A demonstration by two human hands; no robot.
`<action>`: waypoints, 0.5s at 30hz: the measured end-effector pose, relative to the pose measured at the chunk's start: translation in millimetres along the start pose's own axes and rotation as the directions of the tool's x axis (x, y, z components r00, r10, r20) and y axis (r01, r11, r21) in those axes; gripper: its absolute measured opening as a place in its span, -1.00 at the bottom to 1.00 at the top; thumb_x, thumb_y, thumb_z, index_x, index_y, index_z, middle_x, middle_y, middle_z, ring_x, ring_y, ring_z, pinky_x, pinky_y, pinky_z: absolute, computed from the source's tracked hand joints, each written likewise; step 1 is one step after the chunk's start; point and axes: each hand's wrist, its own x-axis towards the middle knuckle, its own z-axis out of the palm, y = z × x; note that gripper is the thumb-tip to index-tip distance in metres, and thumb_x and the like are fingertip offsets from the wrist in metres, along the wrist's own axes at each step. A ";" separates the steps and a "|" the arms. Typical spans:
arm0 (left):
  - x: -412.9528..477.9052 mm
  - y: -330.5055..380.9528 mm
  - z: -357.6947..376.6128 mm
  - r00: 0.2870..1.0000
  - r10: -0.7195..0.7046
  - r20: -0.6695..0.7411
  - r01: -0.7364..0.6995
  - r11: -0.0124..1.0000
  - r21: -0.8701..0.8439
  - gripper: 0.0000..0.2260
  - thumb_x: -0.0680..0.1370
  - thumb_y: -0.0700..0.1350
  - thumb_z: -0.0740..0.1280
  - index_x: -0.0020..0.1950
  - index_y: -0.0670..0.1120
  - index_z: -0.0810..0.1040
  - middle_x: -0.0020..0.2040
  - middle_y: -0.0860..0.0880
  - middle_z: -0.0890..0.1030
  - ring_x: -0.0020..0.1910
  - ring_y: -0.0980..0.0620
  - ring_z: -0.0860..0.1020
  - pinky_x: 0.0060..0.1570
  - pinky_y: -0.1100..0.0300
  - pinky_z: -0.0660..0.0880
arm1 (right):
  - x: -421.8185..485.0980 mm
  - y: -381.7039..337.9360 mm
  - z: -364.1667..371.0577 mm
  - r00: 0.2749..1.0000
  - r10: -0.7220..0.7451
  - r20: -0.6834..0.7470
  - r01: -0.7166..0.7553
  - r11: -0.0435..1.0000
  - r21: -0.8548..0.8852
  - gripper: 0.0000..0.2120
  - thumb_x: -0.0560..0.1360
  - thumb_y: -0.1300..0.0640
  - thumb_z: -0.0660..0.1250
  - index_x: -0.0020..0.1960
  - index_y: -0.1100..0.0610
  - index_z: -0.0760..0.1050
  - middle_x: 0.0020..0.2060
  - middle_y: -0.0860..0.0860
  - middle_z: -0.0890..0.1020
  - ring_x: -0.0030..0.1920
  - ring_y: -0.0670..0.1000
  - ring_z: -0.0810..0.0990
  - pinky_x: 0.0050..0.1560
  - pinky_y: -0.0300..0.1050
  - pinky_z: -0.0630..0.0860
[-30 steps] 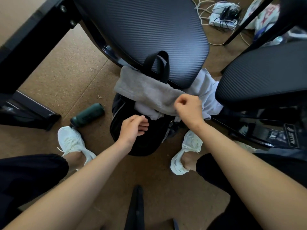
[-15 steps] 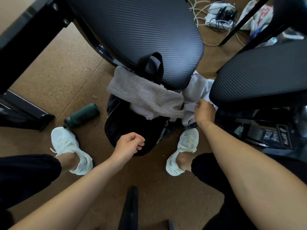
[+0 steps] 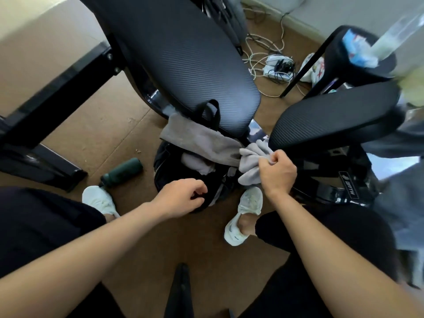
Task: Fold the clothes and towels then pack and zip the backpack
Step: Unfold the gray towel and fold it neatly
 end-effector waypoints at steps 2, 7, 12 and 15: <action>-12.4 6.4 -11.1 0.998 0.050 -0.043 -0.047 0.997 0.067 -0.68 0.61 0.05 0.38 0.36 0.10 0.53 0.23 0.15 0.59 0.15 0.14 0.58 0.10 0.11 0.56 | -20.3 -18.1 -17.9 0.997 -0.081 -0.010 0.082 0.987 0.138 -0.69 0.39 0.23 0.40 -0.33 0.15 0.25 -0.45 -0.07 0.31 -0.42 -0.04 0.28 -0.37 -0.19 0.25; -52.2 13.9 -24.8 0.980 0.108 -0.165 -0.117 0.992 -0.050 -0.26 0.49 0.21 0.44 0.61 0.17 0.20 0.47 0.14 0.42 0.26 0.14 0.51 0.19 0.14 0.54 | -76.4 -54.1 -55.0 0.928 -0.303 0.214 0.187 0.881 0.435 -0.73 0.40 0.35 0.39 -0.31 0.16 0.32 -0.42 -0.04 0.35 -0.39 -0.13 0.29 -0.33 -0.27 0.29; -92.8 15.0 -20.3 0.958 0.165 -0.236 -0.228 0.935 -0.272 -0.26 0.44 0.19 0.51 0.57 0.12 0.31 0.44 0.15 0.43 0.30 0.19 0.48 0.17 0.22 0.53 | -119.6 -68.1 -64.3 0.792 -0.419 0.444 0.086 0.796 0.599 -0.82 0.49 0.29 0.46 -0.19 0.21 0.45 -0.36 0.00 0.48 -0.30 -0.07 0.45 -0.26 -0.15 0.44; -109.5 4.3 -13.2 0.928 0.140 -0.345 -0.256 0.913 -0.317 -0.82 0.54 -0.07 0.51 0.13 0.00 0.65 0.02 0.10 0.67 0.00 0.07 0.64 0.00 -0.01 0.62 | -133.7 -72.2 -61.8 0.746 -0.431 0.508 0.032 0.785 0.618 -0.82 0.51 0.24 0.48 -0.17 0.11 0.50 -0.36 -0.13 0.51 -0.32 -0.13 0.47 -0.27 -0.19 0.45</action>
